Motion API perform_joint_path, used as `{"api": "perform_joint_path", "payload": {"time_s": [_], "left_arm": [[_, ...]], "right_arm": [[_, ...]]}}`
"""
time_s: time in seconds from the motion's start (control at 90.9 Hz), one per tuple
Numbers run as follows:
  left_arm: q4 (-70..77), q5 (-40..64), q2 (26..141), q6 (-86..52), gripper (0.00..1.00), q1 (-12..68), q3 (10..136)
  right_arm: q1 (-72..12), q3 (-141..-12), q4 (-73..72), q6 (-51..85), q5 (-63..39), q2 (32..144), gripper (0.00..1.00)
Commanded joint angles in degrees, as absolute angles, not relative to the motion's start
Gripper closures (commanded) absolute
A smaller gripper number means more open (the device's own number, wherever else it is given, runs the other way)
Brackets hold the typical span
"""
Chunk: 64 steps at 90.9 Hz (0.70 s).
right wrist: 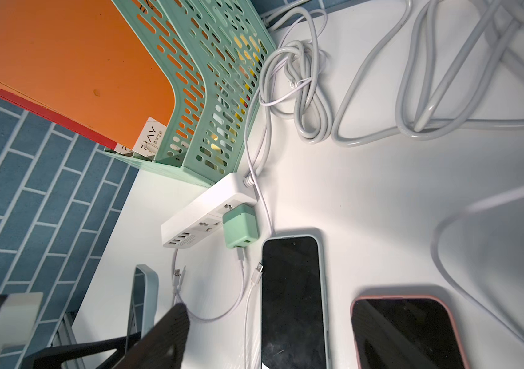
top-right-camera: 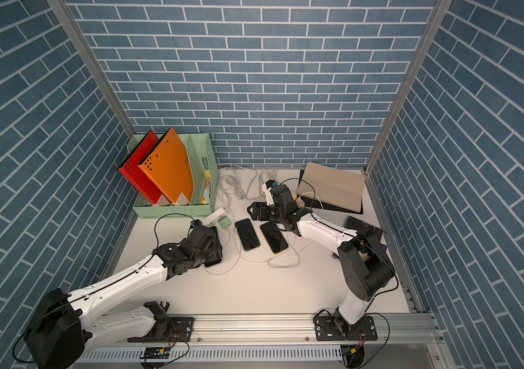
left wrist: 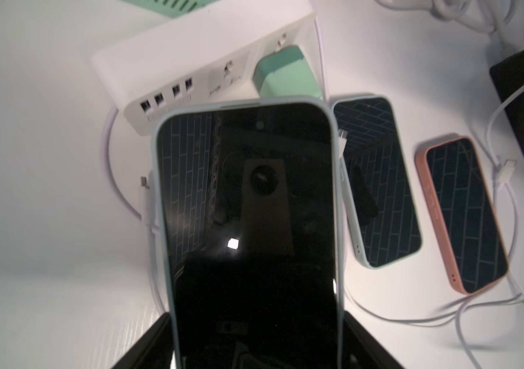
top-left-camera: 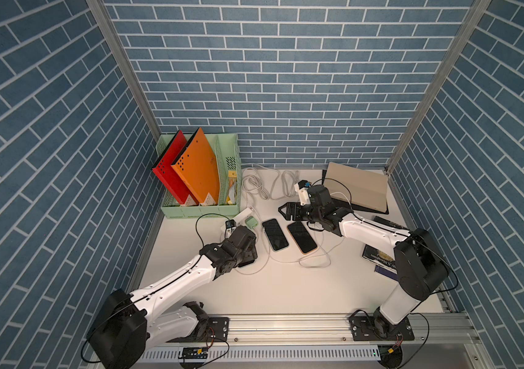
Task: Unplug the charging cable from the phone
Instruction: Place the phone at the center of the board.
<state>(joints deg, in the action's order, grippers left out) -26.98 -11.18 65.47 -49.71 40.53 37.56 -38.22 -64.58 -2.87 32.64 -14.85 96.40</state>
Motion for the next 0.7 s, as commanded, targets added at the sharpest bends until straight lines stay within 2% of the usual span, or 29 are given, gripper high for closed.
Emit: {"api": "perform_joint_path", "payload": {"time_s": [0.0, 0.341, 0.616, 0.693], "left_arm": [[-26.89, -10.98, 66.1, -53.37, 1.0, 42.86, 36.21], [-23.78, -8.54, 69.54, -56.05, 0.99, 45.44, 31.24], [-21.45, -7.36, 73.74, -55.51, 0.88, 45.44, 30.63], [-21.61, -7.63, 73.5, -55.48, 0.81, 45.44, 30.67]], "right_arm": [[-37.68, -66.29, -1.49, 31.02, -13.39, 94.9, 0.17], [-36.54, -65.74, -1.45, 30.76, -12.75, 93.96, 0.17], [-35.95, -64.84, -1.85, 30.71, -12.83, 93.69, 0.16], [-35.76, -64.41, -1.91, 30.72, -12.83, 93.53, 0.16]]}}
